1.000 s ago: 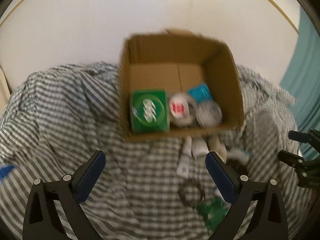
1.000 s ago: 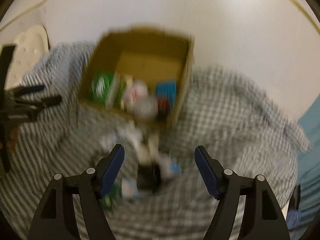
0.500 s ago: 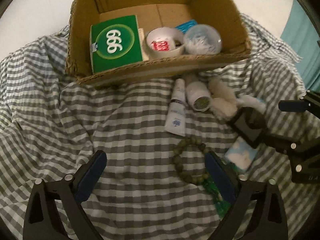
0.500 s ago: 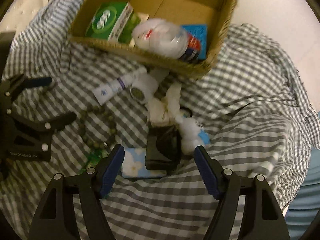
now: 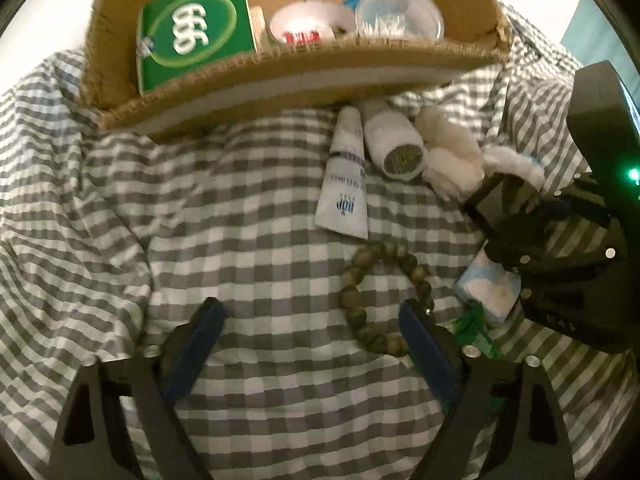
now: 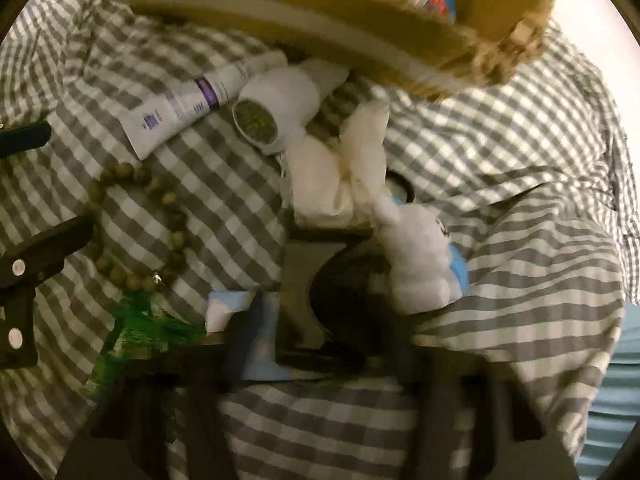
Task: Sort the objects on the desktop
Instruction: 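Move the left tool to the bead bracelet while the right tool grasps a black plastic piece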
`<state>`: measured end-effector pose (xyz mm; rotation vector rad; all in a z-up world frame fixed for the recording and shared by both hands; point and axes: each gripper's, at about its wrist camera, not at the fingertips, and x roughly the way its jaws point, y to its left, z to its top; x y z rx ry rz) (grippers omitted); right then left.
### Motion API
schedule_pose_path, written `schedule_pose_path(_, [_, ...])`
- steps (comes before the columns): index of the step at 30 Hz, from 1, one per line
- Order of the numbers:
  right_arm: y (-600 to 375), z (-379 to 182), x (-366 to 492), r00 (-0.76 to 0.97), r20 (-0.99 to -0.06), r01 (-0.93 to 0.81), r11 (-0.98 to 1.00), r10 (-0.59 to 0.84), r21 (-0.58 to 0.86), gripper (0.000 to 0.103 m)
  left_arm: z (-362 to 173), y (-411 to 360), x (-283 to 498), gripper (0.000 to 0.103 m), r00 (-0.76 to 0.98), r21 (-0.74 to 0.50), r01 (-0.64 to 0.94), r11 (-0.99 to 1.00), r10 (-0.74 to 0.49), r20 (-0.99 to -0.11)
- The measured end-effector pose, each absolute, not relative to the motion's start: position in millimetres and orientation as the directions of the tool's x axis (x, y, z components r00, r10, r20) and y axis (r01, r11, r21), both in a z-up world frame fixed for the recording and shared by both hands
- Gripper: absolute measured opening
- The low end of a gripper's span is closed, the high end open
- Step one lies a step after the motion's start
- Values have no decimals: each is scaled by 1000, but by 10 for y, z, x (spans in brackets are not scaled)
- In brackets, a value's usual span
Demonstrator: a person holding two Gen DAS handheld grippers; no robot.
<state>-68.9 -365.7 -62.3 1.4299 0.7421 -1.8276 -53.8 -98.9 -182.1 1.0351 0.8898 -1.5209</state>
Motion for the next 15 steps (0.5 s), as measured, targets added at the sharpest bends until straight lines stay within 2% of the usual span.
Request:
schedule_pose_path(6, [-3625,-584,-753,-137,-972,794,-608,-191,8,45,-1914,-1014,-631,71,-55,11,980,-197,-331,-942])
schedule_pose_path(8, [-3595,-479,-771,-139,-965,791,-611,-224,28,45,-1922,-1021,-632,58,-51,17,980,-197,-334,-941])
schedule_pose_path(9, [-3585,-419,-776,-136,-961,794,-607,-241,40,45,-1926,-1027,-613,55,-51,15,981,-192,-333,-942])
schedule_pose_path(12, [-3564,-186,-784,-125,-943,805,-587,-309,86,45,-1869,-1025,-494,34,-93,-40,986,-160,-336,-937])
schedule_pose_path(14, [-3548,-14,-786,-121,-928,814,-570,-352,110,45,-1800,-1002,-427,13,-111,-62,986,-153,-342,-933])
schedule_pose_path(15, [-3542,60,-784,-125,-921,819,-563,-368,114,45,-1761,-983,-415,12,-108,-57,987,-153,-347,-931])
